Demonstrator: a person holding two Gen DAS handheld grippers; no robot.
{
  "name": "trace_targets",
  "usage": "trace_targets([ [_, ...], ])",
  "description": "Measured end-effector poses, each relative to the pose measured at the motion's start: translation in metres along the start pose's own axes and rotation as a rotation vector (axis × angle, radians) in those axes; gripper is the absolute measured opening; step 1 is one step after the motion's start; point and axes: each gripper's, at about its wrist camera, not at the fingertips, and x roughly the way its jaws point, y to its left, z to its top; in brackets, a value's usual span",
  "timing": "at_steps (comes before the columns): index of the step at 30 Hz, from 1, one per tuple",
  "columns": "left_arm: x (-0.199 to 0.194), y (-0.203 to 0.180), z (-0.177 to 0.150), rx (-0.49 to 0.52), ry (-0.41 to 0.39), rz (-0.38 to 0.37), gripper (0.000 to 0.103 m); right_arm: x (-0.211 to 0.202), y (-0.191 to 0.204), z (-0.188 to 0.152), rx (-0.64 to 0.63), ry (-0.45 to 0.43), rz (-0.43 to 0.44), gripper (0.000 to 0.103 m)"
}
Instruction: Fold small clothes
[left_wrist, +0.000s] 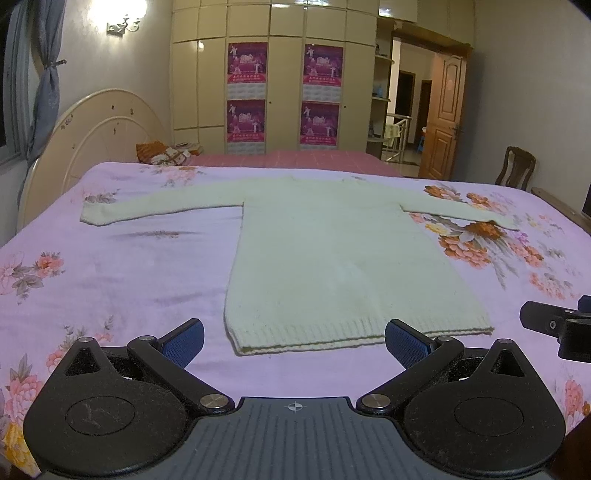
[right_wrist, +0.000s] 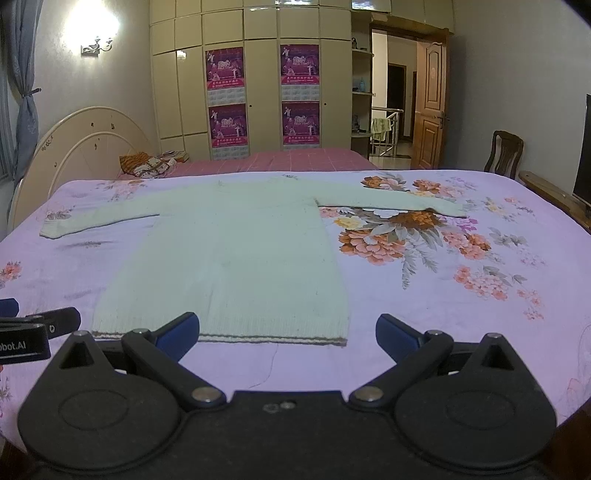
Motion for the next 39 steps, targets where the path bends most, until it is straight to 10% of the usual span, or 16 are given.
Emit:
trace_targets([
  [39, -0.0025, 0.0059, 0.0022, -0.004, -0.005, -0.008, 0.103, -0.0044, 0.0052, 0.0017, -0.007, -0.014, -0.002, 0.102],
])
